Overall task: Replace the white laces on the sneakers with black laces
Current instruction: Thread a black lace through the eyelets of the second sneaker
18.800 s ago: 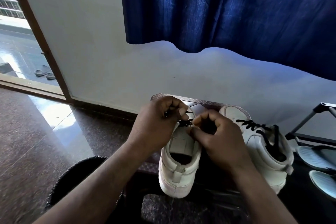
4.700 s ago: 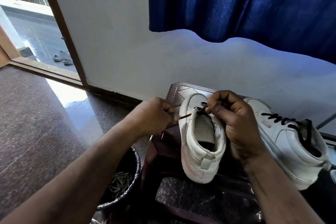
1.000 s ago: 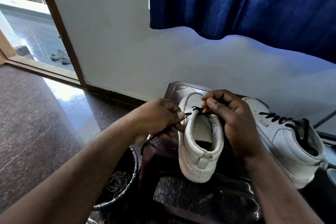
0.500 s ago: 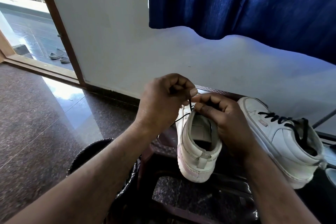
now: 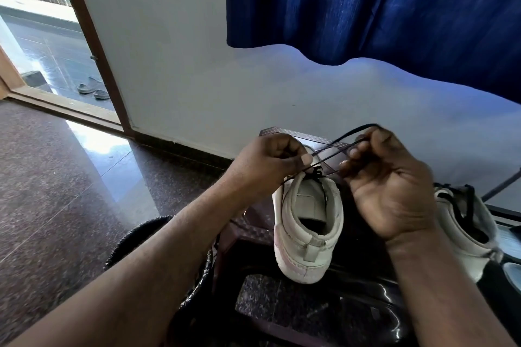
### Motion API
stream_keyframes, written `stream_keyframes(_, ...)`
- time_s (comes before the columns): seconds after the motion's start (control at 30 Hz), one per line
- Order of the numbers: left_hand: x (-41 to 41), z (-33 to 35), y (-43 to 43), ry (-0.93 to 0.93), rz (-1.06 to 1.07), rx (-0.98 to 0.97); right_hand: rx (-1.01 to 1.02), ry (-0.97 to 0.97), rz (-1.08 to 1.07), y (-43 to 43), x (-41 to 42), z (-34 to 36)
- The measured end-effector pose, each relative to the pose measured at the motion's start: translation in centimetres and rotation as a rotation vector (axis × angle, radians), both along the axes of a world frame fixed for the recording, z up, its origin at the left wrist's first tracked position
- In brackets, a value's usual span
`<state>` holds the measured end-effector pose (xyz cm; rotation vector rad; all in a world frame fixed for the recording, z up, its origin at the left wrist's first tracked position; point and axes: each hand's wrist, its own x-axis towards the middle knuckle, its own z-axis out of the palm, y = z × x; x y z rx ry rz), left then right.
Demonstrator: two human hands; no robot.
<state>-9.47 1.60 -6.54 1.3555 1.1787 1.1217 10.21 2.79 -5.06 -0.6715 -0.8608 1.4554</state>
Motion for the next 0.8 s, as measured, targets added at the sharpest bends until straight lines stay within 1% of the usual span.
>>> stream_keyframes(0.1, 0.2, 0.3, -0.2, 0.08, -0.024, -0.032, 0.067, 0.13, -0.027, 0.4, 1.5, 0.6)
stream_keyframes(0.17, 0.4, 0.3, -0.1, 0.08, -0.031, -0.055, 0.119, 0.164, -0.052, 0.6, 2.4, 0.9)
stream_keyframes(0.27, 0.6, 0.6, -0.2, 0.049, -0.059, -0.096, 0.146, 0.178, -0.065, 0.6, 2.8, 0.9)
stream_keyframes(0.4, 0.9, 0.9, -0.5, -0.003, -0.083, -0.11, 0.12, 0.21, -0.047, 0.5, 2.6, 0.4)
stream_keyframes(0.47, 0.9, 1.0, -0.6, -0.037, -0.07, -0.082, 0.029, 0.18, -0.074, 0.6, 2.2, 0.2)
stream_keyframes(0.5, 0.9, 1.1, -0.5, -0.071, -0.06, -0.07, -0.047, 0.109, -0.105, 0.6, 1.9, 0.1)
stream_keyframes(0.53, 0.9, 1.2, -0.5, -0.107, -0.054, -0.058, -0.137, -0.012, -0.14, 0.7, 1.5, -0.1)
stream_keyframes(0.57, 0.9, 1.3, -0.6, -0.139, -0.054, -0.044, -0.219, -0.176, -0.162, 0.7, 1.3, -0.4)
stream_keyframes(0.63, 0.8, 1.6, -0.6, -0.188, -0.05, -0.028, -0.311, -0.515, -0.132, 0.7, 1.0, -1.1)
stream_keyframes(0.7, 0.7, 1.8, -0.7, -0.231, -0.032, -0.03, -0.308, -0.811, -0.058, 0.8, 1.2, -1.5)
stream_keyframes(0.8, 0.6, 1.8, -0.7, -0.244, -0.008, -0.021, -0.19, -1.283, -0.039, 0.6, 1.3, -1.1)
